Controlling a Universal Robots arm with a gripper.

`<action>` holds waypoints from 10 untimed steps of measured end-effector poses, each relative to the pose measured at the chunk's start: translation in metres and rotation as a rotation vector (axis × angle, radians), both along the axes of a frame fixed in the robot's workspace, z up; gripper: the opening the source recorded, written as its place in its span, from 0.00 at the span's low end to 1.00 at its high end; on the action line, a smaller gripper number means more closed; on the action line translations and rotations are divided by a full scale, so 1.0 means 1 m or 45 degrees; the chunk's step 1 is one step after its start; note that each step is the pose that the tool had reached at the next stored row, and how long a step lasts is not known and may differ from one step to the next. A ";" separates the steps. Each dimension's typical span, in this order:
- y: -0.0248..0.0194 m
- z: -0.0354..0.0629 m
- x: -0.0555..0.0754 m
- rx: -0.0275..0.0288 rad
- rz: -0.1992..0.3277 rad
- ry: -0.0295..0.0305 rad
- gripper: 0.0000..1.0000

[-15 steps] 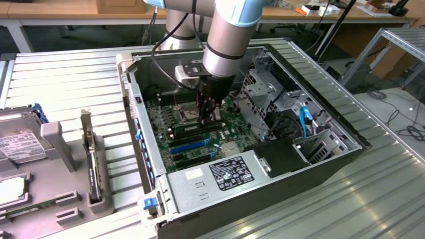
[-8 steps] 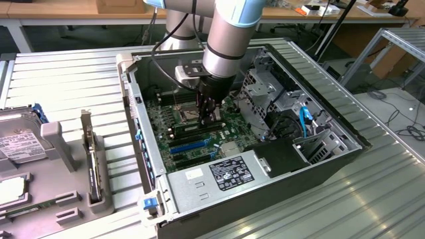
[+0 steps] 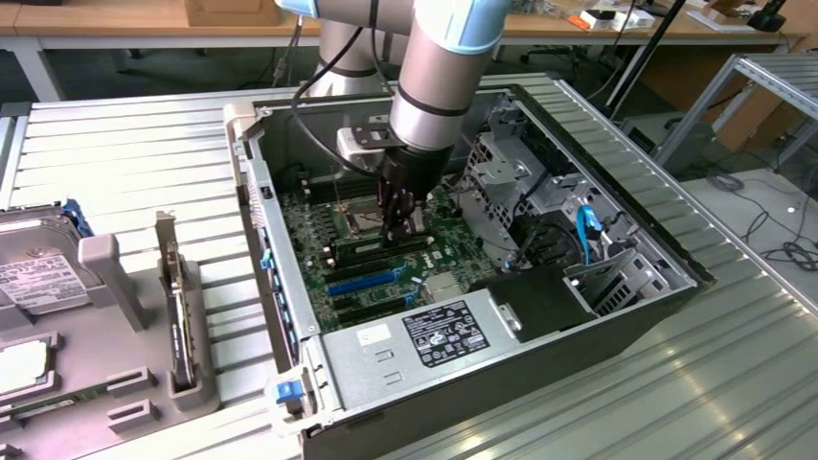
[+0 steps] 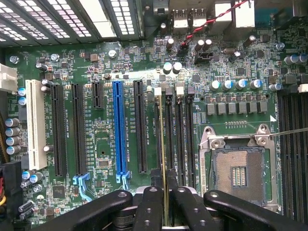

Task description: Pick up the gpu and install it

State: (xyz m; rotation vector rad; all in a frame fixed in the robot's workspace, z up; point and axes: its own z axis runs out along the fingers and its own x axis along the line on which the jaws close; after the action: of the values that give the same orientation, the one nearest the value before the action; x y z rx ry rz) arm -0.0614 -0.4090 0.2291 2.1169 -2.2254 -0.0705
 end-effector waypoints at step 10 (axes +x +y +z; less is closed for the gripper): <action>0.0004 -0.0015 0.000 -0.0001 0.001 0.0001 0.14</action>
State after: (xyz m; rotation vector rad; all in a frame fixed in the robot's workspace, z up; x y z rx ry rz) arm -0.0614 -0.4086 0.2277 2.1174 -2.2248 -0.0704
